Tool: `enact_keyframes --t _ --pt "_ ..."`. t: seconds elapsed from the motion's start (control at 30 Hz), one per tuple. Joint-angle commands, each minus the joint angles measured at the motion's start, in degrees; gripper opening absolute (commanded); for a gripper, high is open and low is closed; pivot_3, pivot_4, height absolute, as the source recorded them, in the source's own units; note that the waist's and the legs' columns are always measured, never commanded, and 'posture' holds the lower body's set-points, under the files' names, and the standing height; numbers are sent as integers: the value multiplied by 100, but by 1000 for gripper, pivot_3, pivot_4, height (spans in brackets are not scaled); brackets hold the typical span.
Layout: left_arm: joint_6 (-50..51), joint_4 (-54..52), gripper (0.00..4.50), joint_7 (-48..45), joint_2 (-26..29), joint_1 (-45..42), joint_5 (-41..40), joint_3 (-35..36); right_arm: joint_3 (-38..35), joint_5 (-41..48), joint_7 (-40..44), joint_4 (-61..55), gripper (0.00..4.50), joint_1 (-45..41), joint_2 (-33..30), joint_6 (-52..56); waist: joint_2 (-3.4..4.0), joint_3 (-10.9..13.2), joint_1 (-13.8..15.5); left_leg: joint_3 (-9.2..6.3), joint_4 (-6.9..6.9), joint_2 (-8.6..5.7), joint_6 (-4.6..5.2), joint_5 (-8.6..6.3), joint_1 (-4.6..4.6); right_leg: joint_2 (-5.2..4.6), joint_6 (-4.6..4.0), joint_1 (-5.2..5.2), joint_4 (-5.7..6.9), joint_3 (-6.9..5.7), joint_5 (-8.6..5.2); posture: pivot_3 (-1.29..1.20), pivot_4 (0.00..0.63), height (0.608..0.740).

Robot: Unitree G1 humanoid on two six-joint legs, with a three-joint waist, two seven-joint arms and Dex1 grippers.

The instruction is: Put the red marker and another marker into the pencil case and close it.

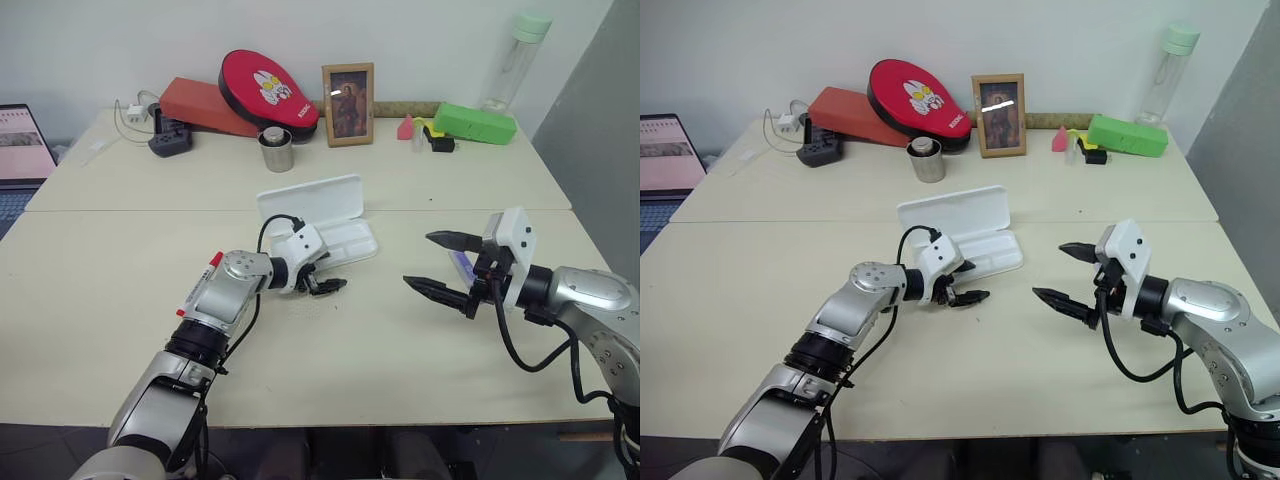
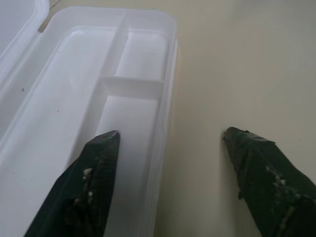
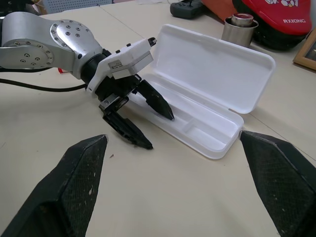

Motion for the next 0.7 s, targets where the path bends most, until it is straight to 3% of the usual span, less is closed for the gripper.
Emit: enact_keyframes --t 0.03,0.43,0.7 --pt "14 60 2525 -13 -42 -55 126 16 -272 80 -42 -108 4500 -95 -1 -113 0 0 0 0 0 0 0 0 0 0 0 1 0 0 0 0 150 740" --pt "-192 257 122 82 -126 -168 319 39 -308 62 -87 -91 4500 -86 12 -137 2 -1 0 3 1 -1 0 0 3 0 0 3 1 1 0 0 150 740" --pt "-339 -194 42 -250 -122 4 243 -52 -386 97 -108 -130 4500 -45 -12 -116 2 -1 2 6 1 -1 0 0 2 0 0 3 1 1 0 0 150 740"
